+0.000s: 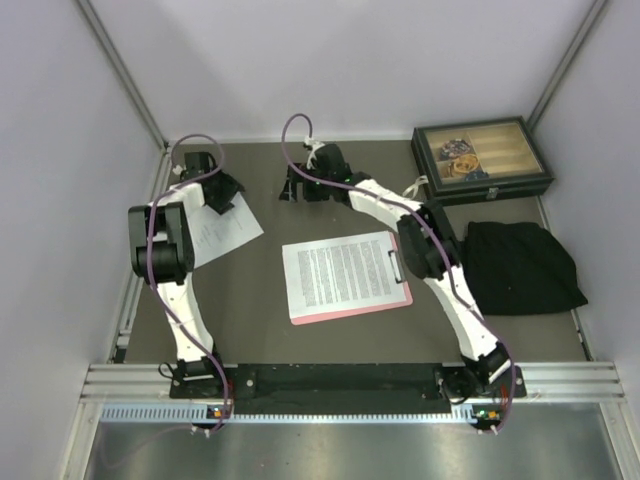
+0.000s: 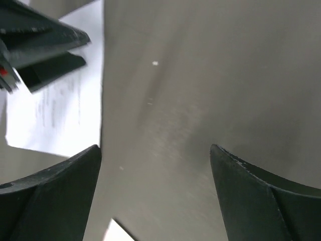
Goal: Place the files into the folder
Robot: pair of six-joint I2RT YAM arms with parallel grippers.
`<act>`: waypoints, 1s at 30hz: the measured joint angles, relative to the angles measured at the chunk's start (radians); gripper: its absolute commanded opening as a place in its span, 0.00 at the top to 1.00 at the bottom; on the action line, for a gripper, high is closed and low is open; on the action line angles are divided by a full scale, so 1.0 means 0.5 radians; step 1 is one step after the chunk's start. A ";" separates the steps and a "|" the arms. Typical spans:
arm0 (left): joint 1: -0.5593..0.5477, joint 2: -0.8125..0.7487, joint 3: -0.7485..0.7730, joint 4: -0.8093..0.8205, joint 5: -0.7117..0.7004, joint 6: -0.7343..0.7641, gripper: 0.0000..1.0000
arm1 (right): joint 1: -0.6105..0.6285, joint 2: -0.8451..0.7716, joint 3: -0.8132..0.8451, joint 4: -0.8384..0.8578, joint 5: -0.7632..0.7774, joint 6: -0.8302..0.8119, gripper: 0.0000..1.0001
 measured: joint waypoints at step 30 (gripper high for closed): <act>-0.003 -0.181 -0.356 0.130 0.459 0.018 0.34 | 0.362 0.272 0.179 0.031 -0.025 0.997 0.50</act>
